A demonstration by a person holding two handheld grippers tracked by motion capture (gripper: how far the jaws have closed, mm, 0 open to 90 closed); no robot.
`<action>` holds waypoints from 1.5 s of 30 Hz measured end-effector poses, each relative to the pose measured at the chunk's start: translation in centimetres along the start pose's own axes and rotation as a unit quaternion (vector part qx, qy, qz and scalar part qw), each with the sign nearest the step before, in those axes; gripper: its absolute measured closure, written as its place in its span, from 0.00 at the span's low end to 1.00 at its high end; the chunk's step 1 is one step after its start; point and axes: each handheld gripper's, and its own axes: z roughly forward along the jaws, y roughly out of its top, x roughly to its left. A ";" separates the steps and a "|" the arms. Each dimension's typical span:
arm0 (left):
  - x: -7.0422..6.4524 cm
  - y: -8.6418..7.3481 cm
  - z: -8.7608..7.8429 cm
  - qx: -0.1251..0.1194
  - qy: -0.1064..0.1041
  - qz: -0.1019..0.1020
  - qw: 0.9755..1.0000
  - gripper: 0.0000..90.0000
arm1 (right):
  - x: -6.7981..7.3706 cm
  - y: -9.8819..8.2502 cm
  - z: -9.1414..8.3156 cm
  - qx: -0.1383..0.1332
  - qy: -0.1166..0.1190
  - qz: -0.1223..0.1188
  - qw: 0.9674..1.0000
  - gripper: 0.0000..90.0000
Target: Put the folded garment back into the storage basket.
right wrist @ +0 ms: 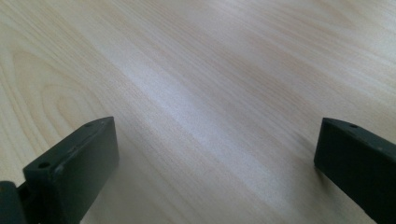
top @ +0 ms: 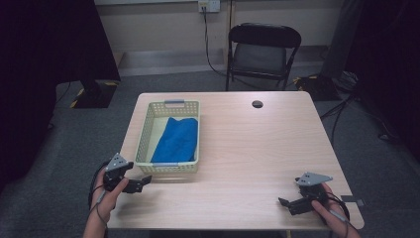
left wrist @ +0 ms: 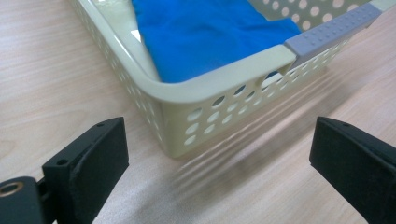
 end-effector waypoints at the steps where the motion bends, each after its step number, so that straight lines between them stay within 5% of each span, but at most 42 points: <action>1: 0.0 -0.1 0.0 0.000 -0.001 0.000 1.000 0.05 | 0.0 0.0 0.0 0.000 0.000 0.000 1.000 0.00; 45: 0.1 -1.2 1.8 0.047 0.014 0.014 0.999 0.05 | 0.0 0.0 0.0 0.000 0.000 0.000 1.000 0.00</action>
